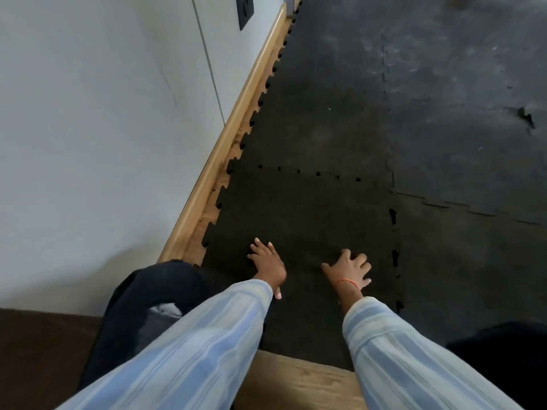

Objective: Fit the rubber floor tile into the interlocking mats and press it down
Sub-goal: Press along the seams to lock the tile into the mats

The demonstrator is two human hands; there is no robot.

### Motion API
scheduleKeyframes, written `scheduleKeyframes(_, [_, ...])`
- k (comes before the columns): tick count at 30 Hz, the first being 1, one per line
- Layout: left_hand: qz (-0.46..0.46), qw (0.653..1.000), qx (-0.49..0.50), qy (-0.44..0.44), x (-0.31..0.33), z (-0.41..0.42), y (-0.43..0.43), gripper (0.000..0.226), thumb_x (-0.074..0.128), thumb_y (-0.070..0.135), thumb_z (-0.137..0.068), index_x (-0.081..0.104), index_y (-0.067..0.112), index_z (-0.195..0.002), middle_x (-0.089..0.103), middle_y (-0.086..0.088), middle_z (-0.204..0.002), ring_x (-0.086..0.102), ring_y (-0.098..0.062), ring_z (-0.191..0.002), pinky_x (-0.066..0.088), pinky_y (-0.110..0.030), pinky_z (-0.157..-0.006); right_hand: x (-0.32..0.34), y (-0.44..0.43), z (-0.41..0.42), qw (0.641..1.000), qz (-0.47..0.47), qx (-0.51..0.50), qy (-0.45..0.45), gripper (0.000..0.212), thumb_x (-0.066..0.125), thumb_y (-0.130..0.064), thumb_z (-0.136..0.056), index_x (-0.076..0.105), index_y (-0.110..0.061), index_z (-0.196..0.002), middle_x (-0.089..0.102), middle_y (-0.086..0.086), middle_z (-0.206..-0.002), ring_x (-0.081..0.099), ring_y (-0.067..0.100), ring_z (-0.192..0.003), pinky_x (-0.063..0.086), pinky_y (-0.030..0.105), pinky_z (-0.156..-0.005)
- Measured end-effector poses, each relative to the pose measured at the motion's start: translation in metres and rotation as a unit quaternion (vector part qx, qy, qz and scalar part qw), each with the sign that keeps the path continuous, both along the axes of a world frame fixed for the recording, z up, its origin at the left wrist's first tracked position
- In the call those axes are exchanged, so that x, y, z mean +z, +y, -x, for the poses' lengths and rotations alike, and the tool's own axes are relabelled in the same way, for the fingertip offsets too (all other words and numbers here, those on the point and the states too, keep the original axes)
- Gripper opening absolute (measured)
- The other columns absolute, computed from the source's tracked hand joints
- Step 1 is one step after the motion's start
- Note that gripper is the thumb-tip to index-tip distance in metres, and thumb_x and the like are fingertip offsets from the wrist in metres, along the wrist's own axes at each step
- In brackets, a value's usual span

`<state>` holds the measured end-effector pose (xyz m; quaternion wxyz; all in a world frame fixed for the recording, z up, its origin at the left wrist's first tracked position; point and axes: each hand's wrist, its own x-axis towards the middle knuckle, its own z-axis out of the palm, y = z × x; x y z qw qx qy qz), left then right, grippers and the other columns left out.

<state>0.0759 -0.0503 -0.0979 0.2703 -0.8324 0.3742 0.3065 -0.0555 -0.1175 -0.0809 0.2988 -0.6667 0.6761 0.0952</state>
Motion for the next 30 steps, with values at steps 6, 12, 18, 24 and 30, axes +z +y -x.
scheduleKeyframes(6, [0.008, 0.996, 0.090, 0.002, 0.013, 0.012, -0.016, 0.070, 0.039, 0.027, -0.102, -0.001, -0.002, -0.151, -0.001, -0.033, -0.156, 0.013, -0.043, -0.145, 0.025, -0.048, -0.114, -0.003, 0.005, -0.017, 0.997, -0.073, 0.015, 0.037, 0.070, 0.050, -0.018, -0.095, 0.009, -0.014, -0.151, -0.010, 0.022, -0.157, -0.008, 0.039, -0.146, 0.015, 0.062, -0.113])
scheduleKeyframes(12, [0.120, 0.981, 0.135, 0.071, 0.001, 0.000, -0.003, 0.099, 0.058, 0.054, -0.087, -0.003, 0.014, -0.154, -0.013, -0.023, -0.158, -0.003, -0.038, -0.147, 0.009, -0.061, -0.114, -0.002, -0.031, -0.013, 0.995, -0.016, -0.069, -0.072, 0.070, 0.058, -0.034, -0.090, 0.025, -0.016, -0.148, 0.004, 0.015, -0.159, -0.002, 0.032, -0.147, 0.007, 0.053, -0.118])
scheduleKeyframes(18, [0.212, 0.973, 0.077, 0.039, -0.028, -0.027, -0.013, 0.105, 0.039, 0.076, -0.082, -0.013, 0.019, -0.153, -0.023, -0.013, -0.159, -0.013, -0.031, -0.147, 0.003, -0.059, -0.114, -0.027, -0.096, -0.003, 0.995, 0.039, 0.080, -0.040, 0.080, 0.065, -0.043, -0.084, 0.023, -0.022, -0.149, -0.004, 0.008, -0.161, -0.007, 0.028, -0.148, 0.004, 0.052, -0.118])
scheduleKeyframes(24, [0.229, 0.969, 0.059, 0.075, -0.028, -0.098, -0.090, 0.123, 0.053, 0.082, -0.069, -0.016, 0.022, -0.152, -0.028, 0.002, -0.158, -0.019, -0.027, -0.146, 0.004, -0.063, -0.113, -0.027, -0.174, -0.007, 0.993, 0.050, 0.110, -0.018, 0.114, 0.076, -0.060, -0.064, 0.013, -0.023, -0.152, -0.007, 0.008, -0.161, -0.008, 0.029, -0.148, 0.005, 0.054, -0.117])
scheduleKeyframes(30, [0.188, 0.980, 0.017, 0.058, -0.018, -0.179, -0.157, 0.137, 0.068, 0.079, -0.056, -0.009, 0.021, -0.153, -0.019, 0.002, -0.161, -0.021, -0.034, -0.144, 0.002, -0.068, -0.110, -0.035, -0.188, -0.006, 0.999, 0.021, -0.027, 0.035, 0.147, 0.078, -0.073, -0.045, -0.010, -0.022, -0.151, -0.013, 0.021, -0.158, -0.006, 0.039, -0.146, 0.016, 0.056, -0.114])
